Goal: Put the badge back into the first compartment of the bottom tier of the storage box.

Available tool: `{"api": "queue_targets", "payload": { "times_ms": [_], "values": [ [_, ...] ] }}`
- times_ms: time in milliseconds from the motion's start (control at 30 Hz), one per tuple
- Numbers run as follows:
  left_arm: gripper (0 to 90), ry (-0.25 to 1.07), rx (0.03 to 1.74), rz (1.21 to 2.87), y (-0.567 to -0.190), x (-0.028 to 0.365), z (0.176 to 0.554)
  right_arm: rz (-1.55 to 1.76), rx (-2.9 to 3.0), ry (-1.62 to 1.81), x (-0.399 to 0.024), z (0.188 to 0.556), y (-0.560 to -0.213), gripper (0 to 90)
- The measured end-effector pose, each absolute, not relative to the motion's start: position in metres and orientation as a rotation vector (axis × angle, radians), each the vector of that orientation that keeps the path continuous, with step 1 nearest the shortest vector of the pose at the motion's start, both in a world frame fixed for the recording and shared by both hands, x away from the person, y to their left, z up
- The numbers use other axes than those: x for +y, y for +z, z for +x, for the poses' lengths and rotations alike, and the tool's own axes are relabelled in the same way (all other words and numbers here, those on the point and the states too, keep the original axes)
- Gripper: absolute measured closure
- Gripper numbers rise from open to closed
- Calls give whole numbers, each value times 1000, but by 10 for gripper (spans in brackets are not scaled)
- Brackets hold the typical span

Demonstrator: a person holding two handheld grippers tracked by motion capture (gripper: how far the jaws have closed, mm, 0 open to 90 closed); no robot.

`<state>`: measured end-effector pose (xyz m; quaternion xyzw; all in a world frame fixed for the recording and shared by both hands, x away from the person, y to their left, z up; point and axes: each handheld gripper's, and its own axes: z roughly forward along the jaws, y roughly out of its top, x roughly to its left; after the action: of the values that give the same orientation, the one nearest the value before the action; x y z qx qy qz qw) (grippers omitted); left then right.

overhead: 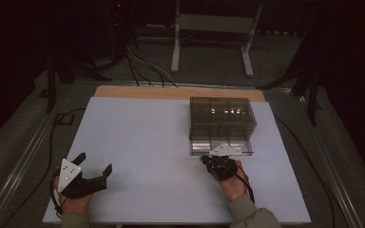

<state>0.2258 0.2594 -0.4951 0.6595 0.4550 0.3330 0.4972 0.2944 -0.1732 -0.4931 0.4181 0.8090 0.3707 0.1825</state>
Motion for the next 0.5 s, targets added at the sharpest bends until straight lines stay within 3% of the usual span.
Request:
{"api": "queue_targets", "payload": {
  "times_ms": [500],
  "values": [
    [7,803,1098,1602,-495,259,226,1172,2266,1075,-170,298,-484,879]
  ]
}}
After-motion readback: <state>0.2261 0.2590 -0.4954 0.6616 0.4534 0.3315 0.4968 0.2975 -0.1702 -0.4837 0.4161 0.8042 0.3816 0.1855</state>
